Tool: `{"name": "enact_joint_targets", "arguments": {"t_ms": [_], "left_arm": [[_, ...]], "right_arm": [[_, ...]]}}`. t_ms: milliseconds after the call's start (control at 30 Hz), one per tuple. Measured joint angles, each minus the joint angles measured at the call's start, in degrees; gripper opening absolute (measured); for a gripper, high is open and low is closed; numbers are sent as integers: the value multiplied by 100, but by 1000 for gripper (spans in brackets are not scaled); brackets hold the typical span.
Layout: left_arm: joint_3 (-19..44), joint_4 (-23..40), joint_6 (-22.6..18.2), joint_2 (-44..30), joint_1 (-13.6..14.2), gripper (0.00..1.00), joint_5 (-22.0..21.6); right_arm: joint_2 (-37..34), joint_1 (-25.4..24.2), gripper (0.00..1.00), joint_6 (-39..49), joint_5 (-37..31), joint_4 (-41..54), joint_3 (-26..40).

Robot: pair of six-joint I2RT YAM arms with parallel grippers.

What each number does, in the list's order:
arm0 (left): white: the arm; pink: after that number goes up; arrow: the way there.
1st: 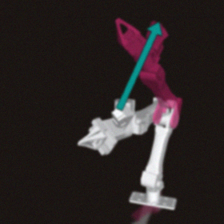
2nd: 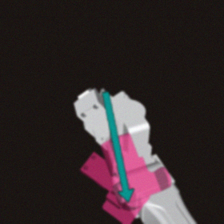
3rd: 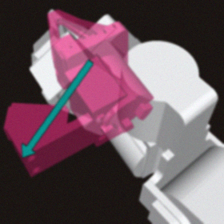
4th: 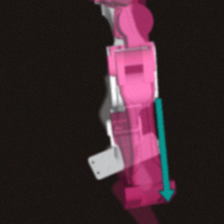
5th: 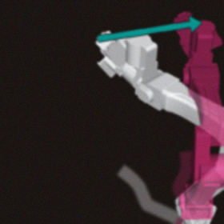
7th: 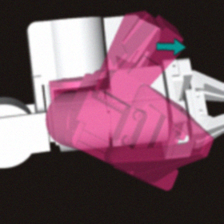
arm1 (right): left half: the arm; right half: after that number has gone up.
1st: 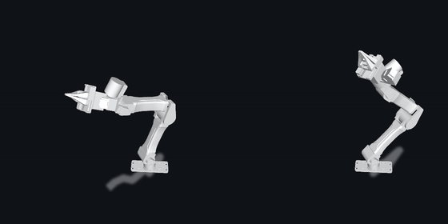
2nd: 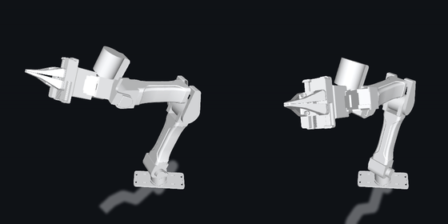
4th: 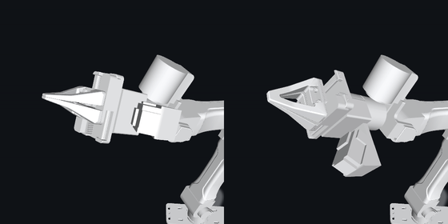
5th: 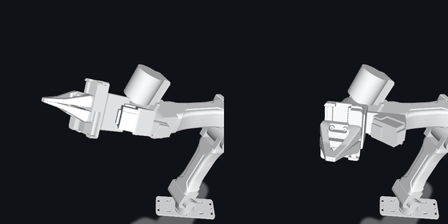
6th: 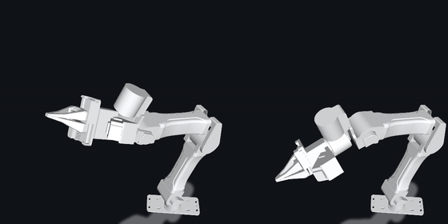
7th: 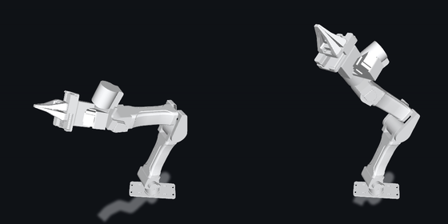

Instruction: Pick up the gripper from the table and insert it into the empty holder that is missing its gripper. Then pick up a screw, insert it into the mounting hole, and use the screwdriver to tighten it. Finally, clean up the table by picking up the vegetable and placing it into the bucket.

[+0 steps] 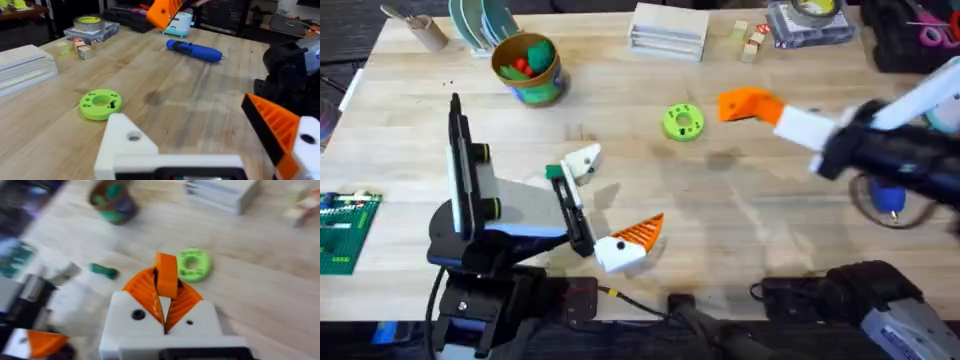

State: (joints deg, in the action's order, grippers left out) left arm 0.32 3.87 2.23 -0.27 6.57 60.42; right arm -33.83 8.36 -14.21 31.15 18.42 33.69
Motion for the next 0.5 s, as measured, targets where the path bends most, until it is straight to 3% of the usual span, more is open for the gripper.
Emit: {"name": "enact_joint_targets", "arguments": {"t_ms": [100, 267, 500], "left_arm": [[0, 0, 1, 1, 0, 993, 0], [0, -1, 1, 0, 0, 993, 0], [0, -1, -1, 2, 0, 993, 0]], "right_arm": [[-88, 17, 13, -1156, 618, -1406, -860], [-115, 345, 12, -2809, 1049, -3177, -1775], [-450, 1051, 12, -3966, 1067, -3766, -2102]]}}
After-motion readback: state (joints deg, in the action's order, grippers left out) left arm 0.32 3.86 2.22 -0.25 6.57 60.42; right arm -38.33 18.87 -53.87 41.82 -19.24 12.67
